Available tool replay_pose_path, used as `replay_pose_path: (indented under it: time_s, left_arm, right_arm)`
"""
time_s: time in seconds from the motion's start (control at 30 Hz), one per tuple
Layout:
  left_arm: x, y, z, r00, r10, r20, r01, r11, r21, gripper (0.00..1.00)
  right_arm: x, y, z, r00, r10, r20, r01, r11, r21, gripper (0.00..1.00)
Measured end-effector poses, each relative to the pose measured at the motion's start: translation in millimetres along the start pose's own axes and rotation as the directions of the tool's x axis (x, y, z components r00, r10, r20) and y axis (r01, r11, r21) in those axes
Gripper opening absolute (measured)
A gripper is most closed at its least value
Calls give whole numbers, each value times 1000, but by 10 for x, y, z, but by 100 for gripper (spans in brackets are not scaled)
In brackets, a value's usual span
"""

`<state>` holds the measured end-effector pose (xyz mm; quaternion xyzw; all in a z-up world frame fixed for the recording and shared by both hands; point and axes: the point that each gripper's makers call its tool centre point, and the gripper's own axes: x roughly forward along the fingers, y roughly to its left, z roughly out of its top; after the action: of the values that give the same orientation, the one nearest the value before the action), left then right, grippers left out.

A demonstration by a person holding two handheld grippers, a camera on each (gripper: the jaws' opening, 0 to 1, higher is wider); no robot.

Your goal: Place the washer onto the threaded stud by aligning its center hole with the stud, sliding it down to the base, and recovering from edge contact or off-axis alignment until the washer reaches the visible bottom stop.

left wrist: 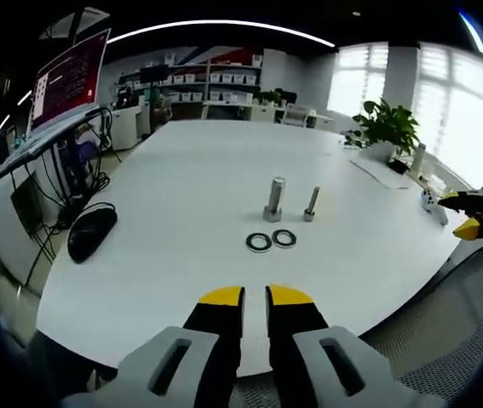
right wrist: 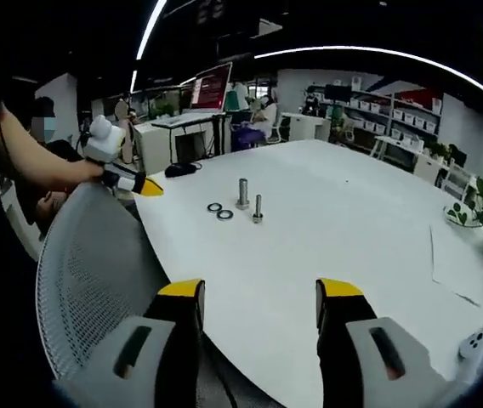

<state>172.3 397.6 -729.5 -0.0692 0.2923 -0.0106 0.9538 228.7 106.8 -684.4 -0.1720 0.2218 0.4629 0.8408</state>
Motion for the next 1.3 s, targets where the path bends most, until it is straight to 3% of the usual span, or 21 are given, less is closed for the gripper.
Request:
replay_pose_path:
  time_s: [0.17, 0.43, 0.53, 0.57, 0.63, 0.73, 0.8, 0.9, 1.0, 1.1, 1.3]
  left_arm:
    - [11, -34, -1, 1000, -21, -1, 21, 1000, 6, 13]
    - [31, -83, 1, 999, -49, -2, 49, 999, 14, 22]
    - [32, -82, -3, 999, -50, -3, 50, 999, 21, 25]
    - [31, -86, -1, 999, -52, -3, 52, 998, 22, 25]
    - [28, -92, 14, 998, -56, 5, 55, 998, 14, 25]
    - [18, -107, 50, 997, -68, 28, 68, 998, 0, 25]
    - [17, -103, 54, 997, -66, 31, 66, 998, -6, 27]
    - [20, -121, 85, 996, -74, 43, 75, 997, -15, 30]
    - [13, -149, 112, 995, -90, 51, 91, 996, -17, 34]
    - [27, -141, 117, 994, -107, 38, 107, 994, 4, 36]
    - [124, -30, 127, 984, -166, -62, 172, 980, 99, 39]
  right_arm:
    - [4, -111, -70, 997, -72, -22, 71, 997, -16, 55]
    - [-44, -148, -363, 987, -134, -83, 138, 989, 52, 55]
    - [-54, -206, -324, 985, -169, -38, 172, 979, 107, 55]
    - [-55, -229, -378, 982, -179, -58, 184, 976, 120, 55]
    - [-43, -247, -444, 980, -186, -75, 195, 970, 144, 53]
    - [-34, -268, -503, 978, -203, -47, 208, 964, 165, 51]
    - [-41, -273, -625, 973, -199, -117, 220, 952, 213, 51]
    - [-13, -291, -615, 974, -199, -106, 218, 954, 207, 51]
    - [-16, -283, -672, 971, -194, -143, 222, 951, 217, 51]
    - [-15, -278, -685, 970, -191, -148, 221, 951, 218, 50]
    - [-9, -274, -706, 970, -184, -161, 215, 955, 204, 49]
